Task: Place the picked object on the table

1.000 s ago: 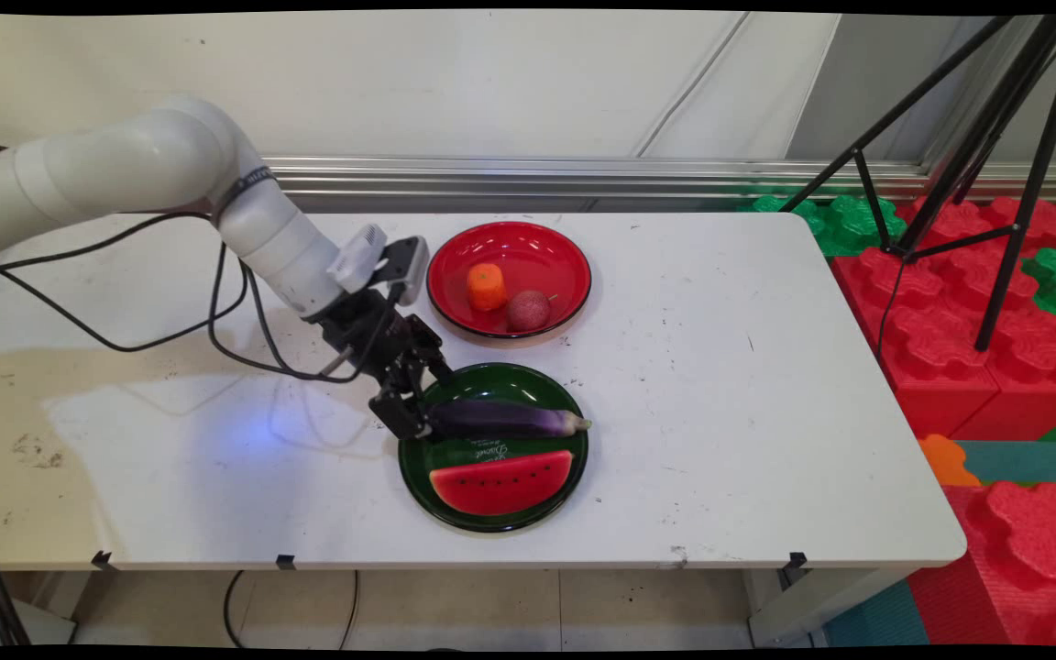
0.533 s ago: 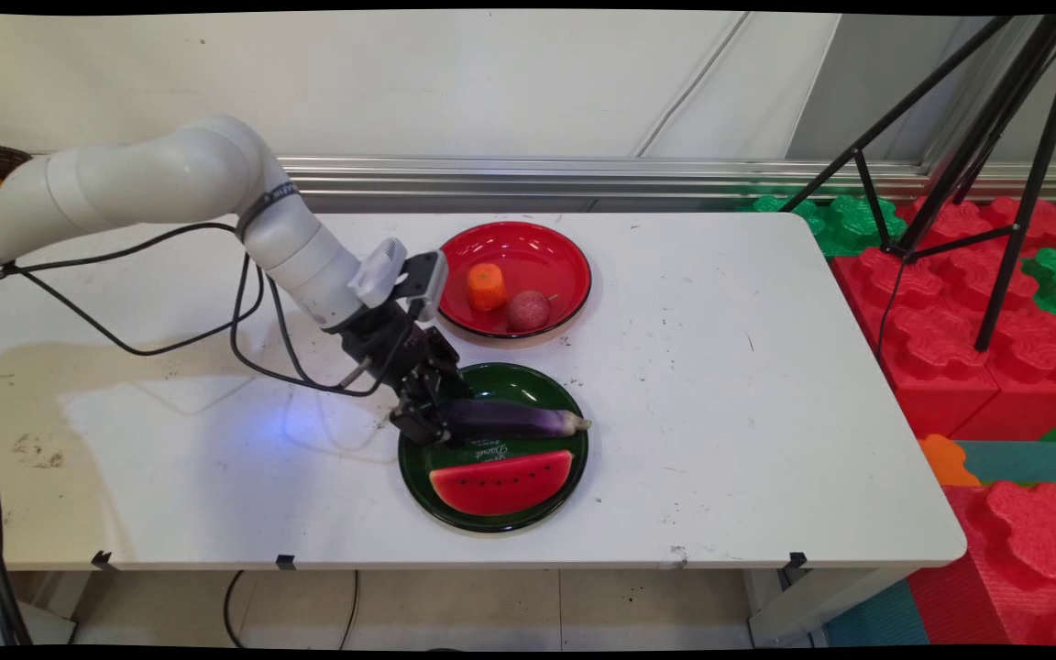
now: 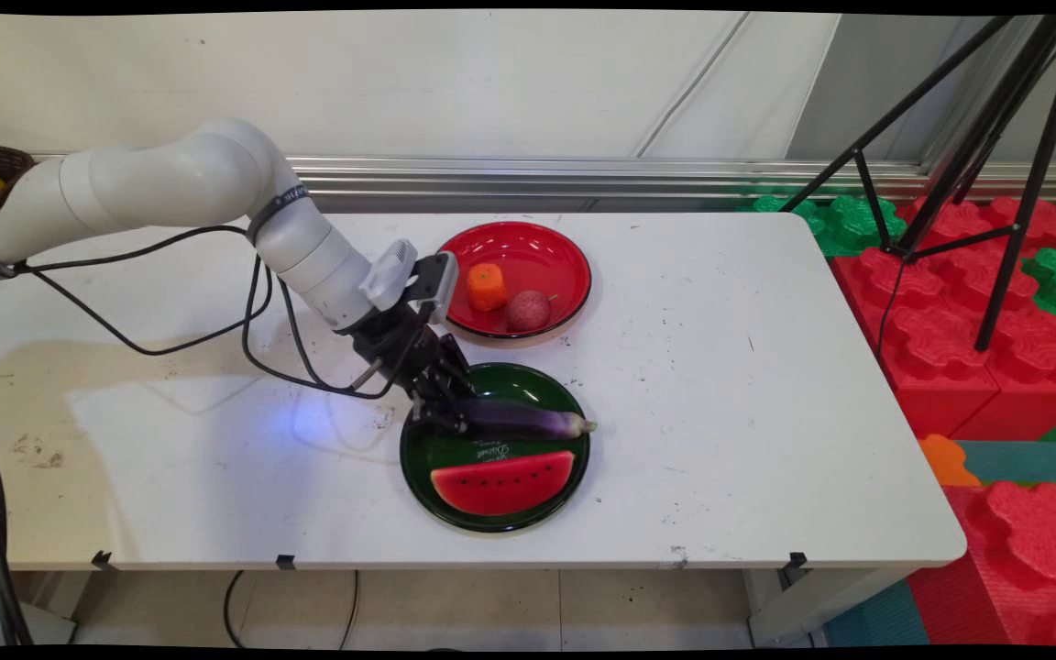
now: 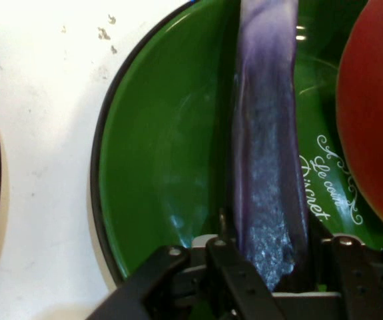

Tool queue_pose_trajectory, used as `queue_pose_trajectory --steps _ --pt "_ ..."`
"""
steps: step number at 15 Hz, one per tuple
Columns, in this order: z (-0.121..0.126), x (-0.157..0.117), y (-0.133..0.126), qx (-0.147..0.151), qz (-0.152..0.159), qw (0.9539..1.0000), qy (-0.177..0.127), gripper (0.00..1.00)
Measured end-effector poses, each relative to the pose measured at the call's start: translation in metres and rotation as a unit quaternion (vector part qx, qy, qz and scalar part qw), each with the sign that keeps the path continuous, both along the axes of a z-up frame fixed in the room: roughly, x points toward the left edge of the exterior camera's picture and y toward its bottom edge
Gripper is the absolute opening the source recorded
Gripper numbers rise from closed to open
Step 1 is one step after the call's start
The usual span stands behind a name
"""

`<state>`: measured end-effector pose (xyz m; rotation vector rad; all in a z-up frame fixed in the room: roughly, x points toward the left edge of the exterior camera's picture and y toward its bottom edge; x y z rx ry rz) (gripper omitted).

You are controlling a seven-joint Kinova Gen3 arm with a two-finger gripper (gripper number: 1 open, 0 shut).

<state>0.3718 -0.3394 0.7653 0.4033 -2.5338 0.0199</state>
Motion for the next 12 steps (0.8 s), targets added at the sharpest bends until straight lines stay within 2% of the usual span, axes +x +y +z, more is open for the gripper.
queue_pose_trajectory --steps 6,12 --pt "0.009 0.000 -0.001 -0.004 0.007 0.9999 0.012 0.00" --pt "0.036 0.016 0.003 -0.002 0.026 0.9992 0.032 0.00"
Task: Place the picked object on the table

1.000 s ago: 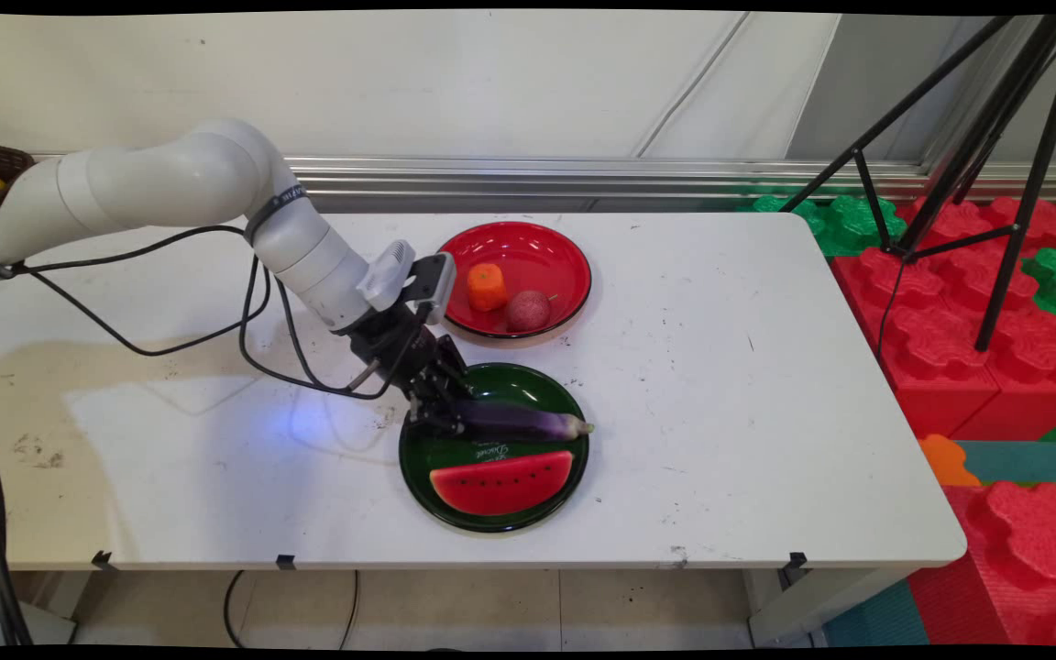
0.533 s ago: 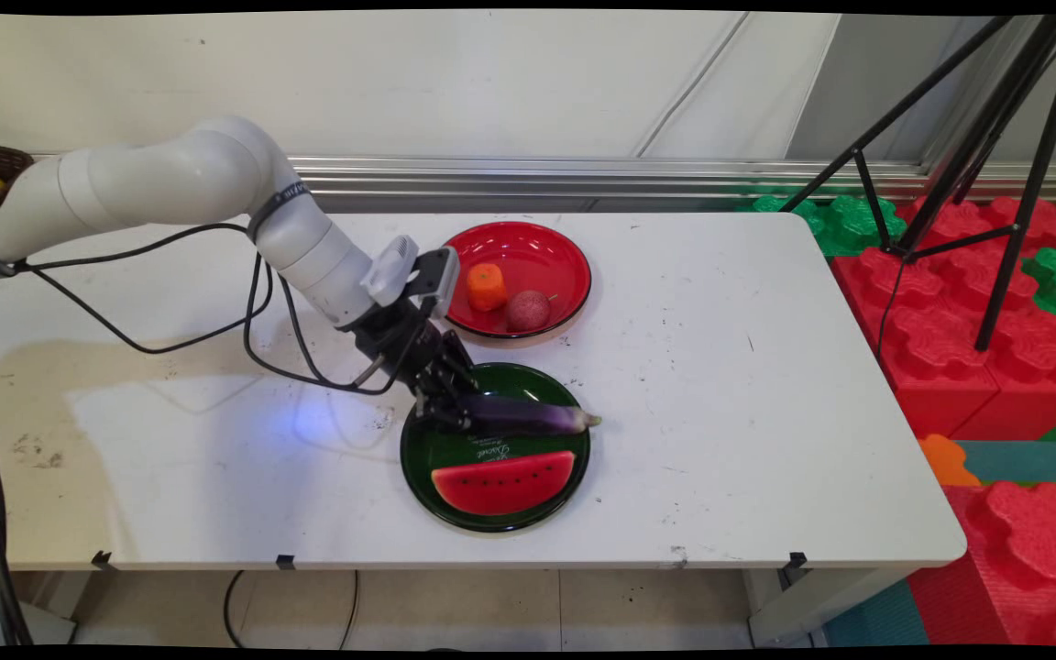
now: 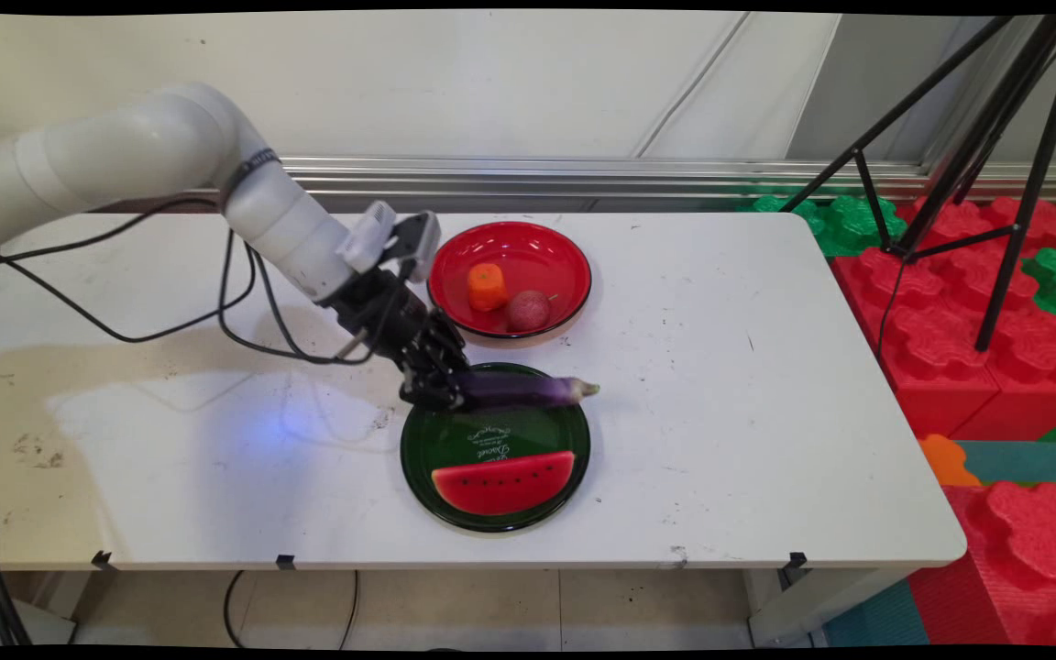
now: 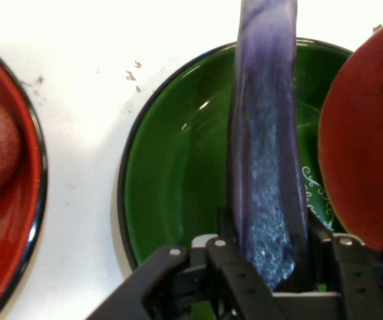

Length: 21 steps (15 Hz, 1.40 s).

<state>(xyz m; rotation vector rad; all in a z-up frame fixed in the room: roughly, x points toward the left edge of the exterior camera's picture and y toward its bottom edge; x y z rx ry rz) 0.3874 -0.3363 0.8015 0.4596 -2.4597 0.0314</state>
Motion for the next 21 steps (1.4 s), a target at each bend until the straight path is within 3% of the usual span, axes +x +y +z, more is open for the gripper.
queue_pose_trajectory --steps 11,21 --pt "0.053 0.065 0.029 0.018 0.053 0.9984 0.012 0.00" --pt "0.062 0.134 0.057 0.046 0.120 0.9908 -0.041 0.00"
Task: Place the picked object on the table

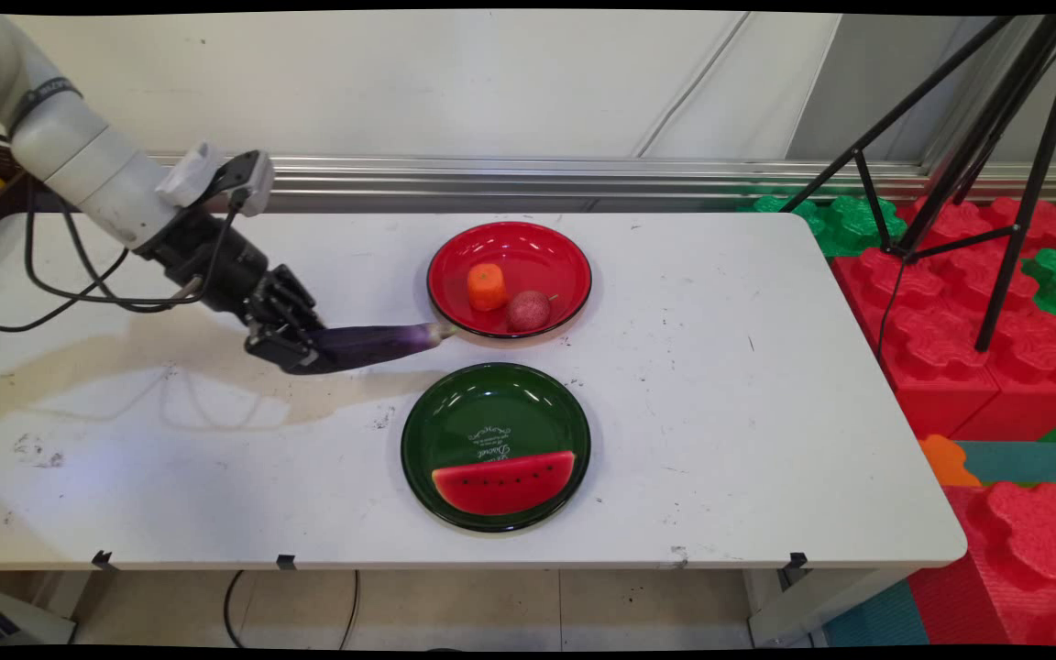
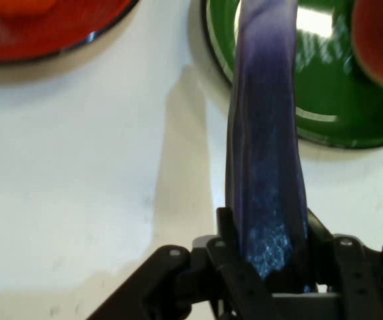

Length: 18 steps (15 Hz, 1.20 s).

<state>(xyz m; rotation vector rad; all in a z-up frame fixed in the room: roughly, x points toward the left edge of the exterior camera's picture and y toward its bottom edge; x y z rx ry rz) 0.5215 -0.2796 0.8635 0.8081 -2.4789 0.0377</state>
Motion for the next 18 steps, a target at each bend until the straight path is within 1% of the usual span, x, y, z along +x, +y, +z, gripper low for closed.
queue_pose_trajectory --steps 3,7,12,16,17,18 --pt "-0.006 0.012 0.003 0.012 0.020 0.9997 -0.011 0.00" --pt "-0.015 0.021 0.003 0.023 0.038 0.9988 -0.022 0.00" --pt "-0.033 0.027 0.000 0.041 0.061 0.9967 -0.035 0.00" --pt "-0.044 0.027 -0.003 0.050 0.072 0.9953 -0.041 0.00" --pt "-0.046 0.027 -0.004 0.051 0.074 0.9951 -0.042 1.00" --pt "-0.048 0.028 -0.005 0.052 0.076 0.9948 -0.042 1.00"
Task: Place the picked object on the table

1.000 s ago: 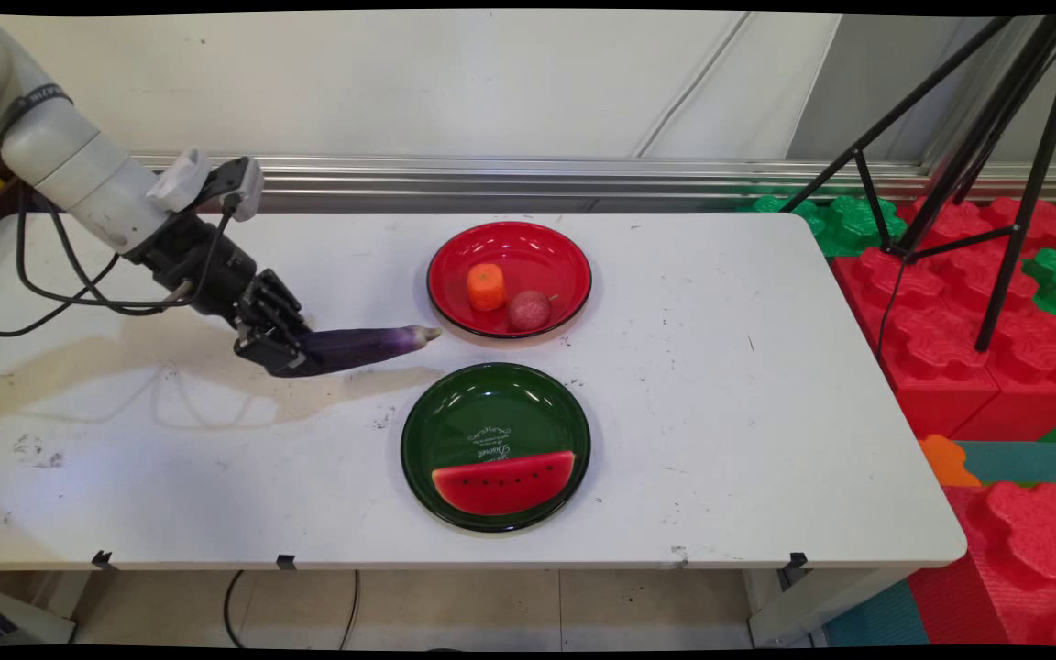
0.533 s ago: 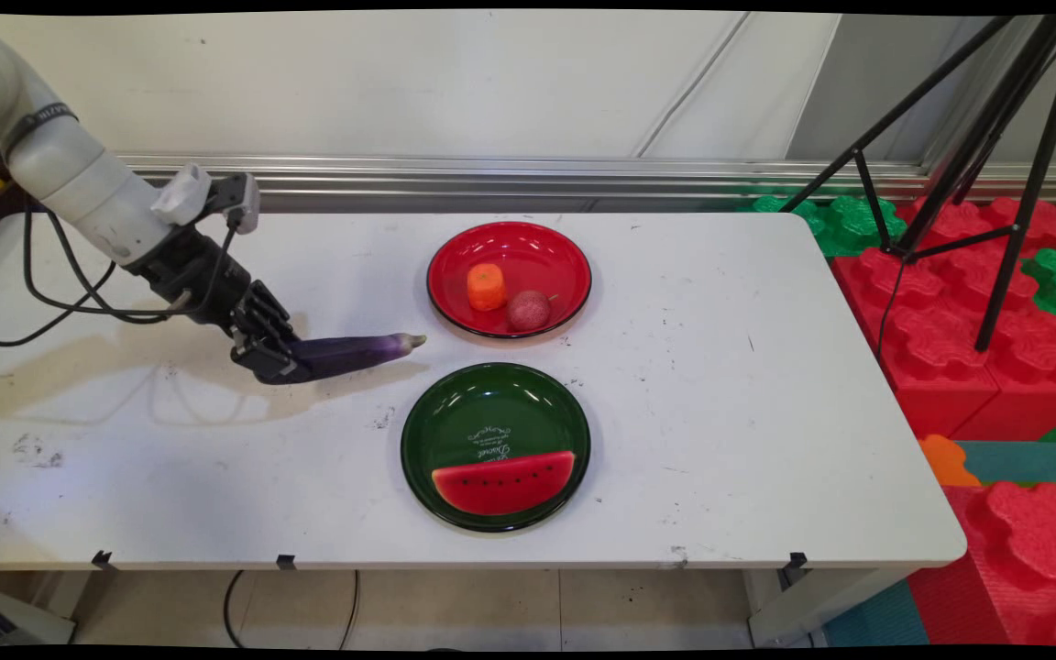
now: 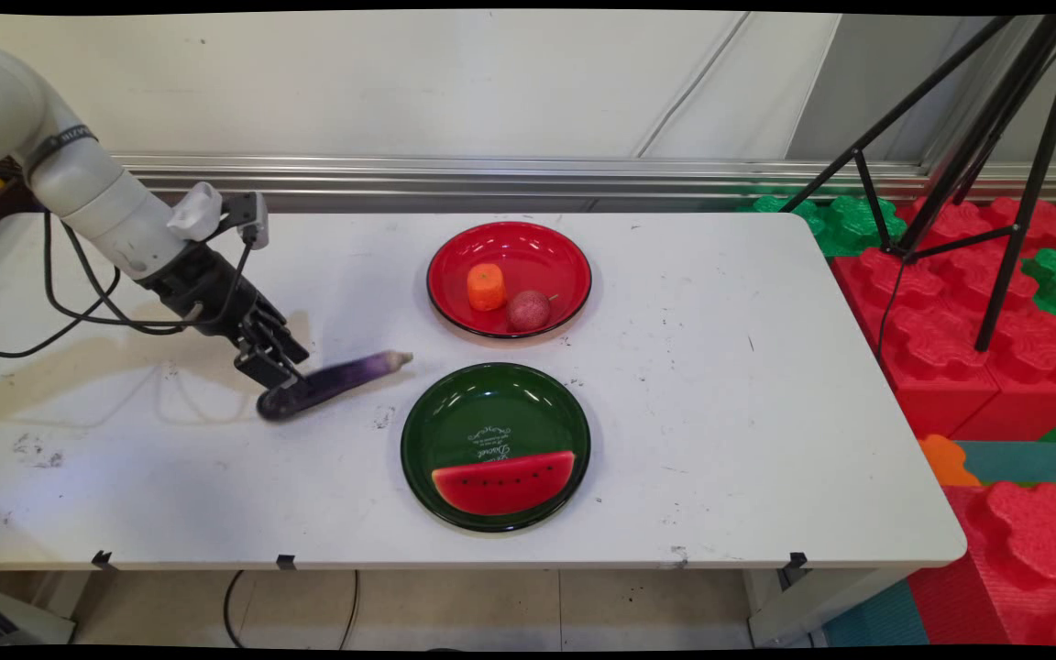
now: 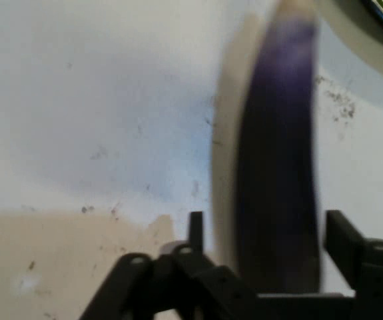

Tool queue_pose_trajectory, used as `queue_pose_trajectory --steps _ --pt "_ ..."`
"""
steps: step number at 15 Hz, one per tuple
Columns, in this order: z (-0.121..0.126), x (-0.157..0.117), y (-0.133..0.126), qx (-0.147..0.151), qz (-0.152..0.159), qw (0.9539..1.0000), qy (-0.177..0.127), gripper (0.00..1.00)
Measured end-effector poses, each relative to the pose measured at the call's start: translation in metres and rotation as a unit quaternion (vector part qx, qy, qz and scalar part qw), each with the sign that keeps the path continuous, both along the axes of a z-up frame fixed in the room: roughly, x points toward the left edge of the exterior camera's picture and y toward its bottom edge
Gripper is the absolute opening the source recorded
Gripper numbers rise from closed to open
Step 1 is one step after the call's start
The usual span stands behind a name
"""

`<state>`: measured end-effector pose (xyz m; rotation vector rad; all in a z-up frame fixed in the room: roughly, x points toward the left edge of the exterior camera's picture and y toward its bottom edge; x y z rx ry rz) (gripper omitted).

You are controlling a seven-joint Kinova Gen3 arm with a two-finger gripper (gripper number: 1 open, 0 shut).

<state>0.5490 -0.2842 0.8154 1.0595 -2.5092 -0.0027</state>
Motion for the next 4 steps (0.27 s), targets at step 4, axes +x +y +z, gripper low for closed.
queue_pose_trajectory --steps 4 --pt "-0.0050 0.0008 -0.0021 0.002 0.006 1.0000 0.001 1.00"
